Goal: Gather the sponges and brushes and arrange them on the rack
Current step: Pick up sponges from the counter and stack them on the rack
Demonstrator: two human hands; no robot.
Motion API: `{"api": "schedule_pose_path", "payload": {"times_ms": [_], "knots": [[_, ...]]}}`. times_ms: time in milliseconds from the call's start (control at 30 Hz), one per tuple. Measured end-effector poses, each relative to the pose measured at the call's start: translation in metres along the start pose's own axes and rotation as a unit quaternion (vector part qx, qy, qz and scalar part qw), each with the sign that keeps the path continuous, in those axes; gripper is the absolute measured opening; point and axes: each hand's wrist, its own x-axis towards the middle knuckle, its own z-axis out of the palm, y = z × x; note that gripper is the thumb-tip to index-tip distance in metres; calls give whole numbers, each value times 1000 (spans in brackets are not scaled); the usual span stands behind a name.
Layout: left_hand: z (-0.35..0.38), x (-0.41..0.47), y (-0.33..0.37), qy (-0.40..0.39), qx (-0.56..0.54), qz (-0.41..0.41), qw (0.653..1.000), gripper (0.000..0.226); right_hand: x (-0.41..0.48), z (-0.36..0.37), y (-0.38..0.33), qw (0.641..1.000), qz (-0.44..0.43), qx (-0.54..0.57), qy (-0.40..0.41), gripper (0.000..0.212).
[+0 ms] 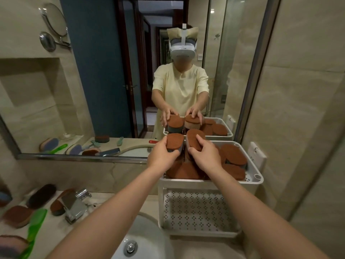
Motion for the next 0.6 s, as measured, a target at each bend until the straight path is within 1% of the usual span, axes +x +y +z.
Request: {"api": "schedule_pose_path", "payload": {"times_ms": [67, 133, 200, 333, 467, 533, 600], "knots": [[4, 1, -3, 12, 29, 2, 999, 62, 2, 2, 1, 999, 1, -50, 4, 64], [8, 1, -5, 24, 76, 11, 997, 73, 3, 5, 0, 996, 2, -85, 11, 63], [9, 0, -5, 42, 103, 15, 994, 79, 4, 7, 0, 993, 0, -113, 14, 63], [7, -3, -5, 69, 105, -2, 992, 68, 3, 10, -1, 989, -6, -147, 15, 61], [7, -4, -3, 61, 111, 2, 992, 67, 2, 10, -4, 989, 4, -145, -20, 57], [6, -3, -3, 44, 92, 1, 995, 70, 2, 7, -6, 991, 16, -128, -44, 58], [2, -4, -4, 32, 58, -6, 998, 74, -1, 4, -10, 993, 24, -105, -46, 58]]}}
